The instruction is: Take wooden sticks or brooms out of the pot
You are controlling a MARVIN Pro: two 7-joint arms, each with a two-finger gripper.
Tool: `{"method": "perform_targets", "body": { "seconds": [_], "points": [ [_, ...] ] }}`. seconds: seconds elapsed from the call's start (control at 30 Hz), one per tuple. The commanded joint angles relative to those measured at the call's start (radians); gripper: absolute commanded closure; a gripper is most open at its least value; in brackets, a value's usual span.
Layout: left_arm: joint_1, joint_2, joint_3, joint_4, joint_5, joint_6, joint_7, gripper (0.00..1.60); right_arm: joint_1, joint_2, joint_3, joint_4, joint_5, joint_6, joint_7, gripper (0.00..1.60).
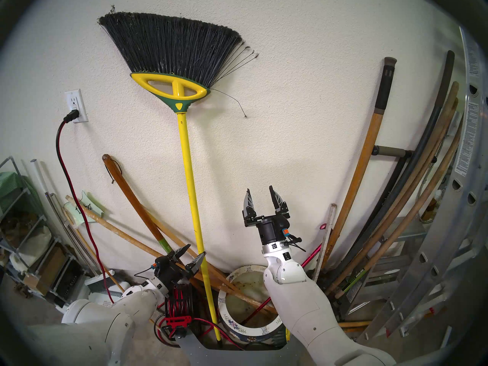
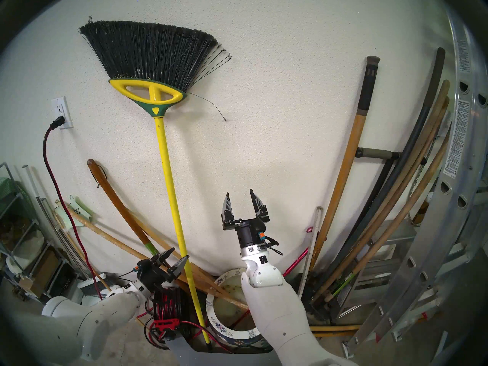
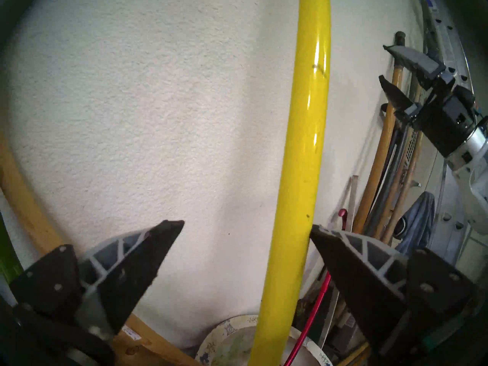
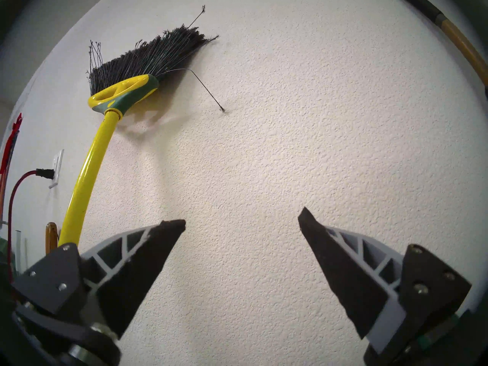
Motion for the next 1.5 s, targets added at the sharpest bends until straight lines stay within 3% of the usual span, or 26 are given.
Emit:
{"method": "perform_targets", "body": {
  "seconds": [0.0,0.37,0.7,0.97,1.0,1.07,1.13,1.27,1.47],
  "points": [
    [-0.018,0.024,-0.060,-0.025,-0.064,0.009,-0.066,0.00,0.016,-0.009,-0.010,0.005,-0.003,-0.013,0.002,0.00],
    [-0.009,0.047,-0.125,-0.049,-0.102,0.036,-0.117,0.00,0.040,-0.016,-0.028,0.043,-0.003,-0.026,-0.005,0.00],
    [-0.005,0.037,-0.127,-0.047,-0.095,0.051,-0.139,0.00,0.045,-0.018,-0.030,0.064,-0.004,-0.042,-0.008,0.00],
    [0.057,0.035,-0.048,-0.154,-0.050,0.101,-0.188,0.00,0.047,-0.016,-0.027,0.072,-0.001,-0.044,-0.011,0.00],
    [0.062,0.030,-0.040,-0.166,-0.046,0.102,-0.166,0.00,0.048,-0.016,-0.027,0.073,-0.001,-0.044,-0.011,0.00],
    [0.074,0.032,-0.032,-0.190,-0.053,0.110,-0.205,0.00,0.048,-0.016,-0.027,0.075,-0.001,-0.044,-0.012,0.00],
    [0.089,0.034,-0.020,-0.224,-0.055,0.113,-0.181,0.00,0.049,-0.017,-0.027,0.077,0.000,-0.045,-0.013,0.00],
    [0.109,0.047,-0.040,-0.272,-0.098,0.112,-0.232,0.00,0.051,-0.017,-0.027,0.084,0.001,-0.046,-0.015,0.00],
    [0.138,0.059,-0.055,-0.338,-0.148,0.102,-0.208,0.00,0.052,-0.018,-0.027,0.090,0.003,-0.051,-0.016,0.00]
  ]
}}
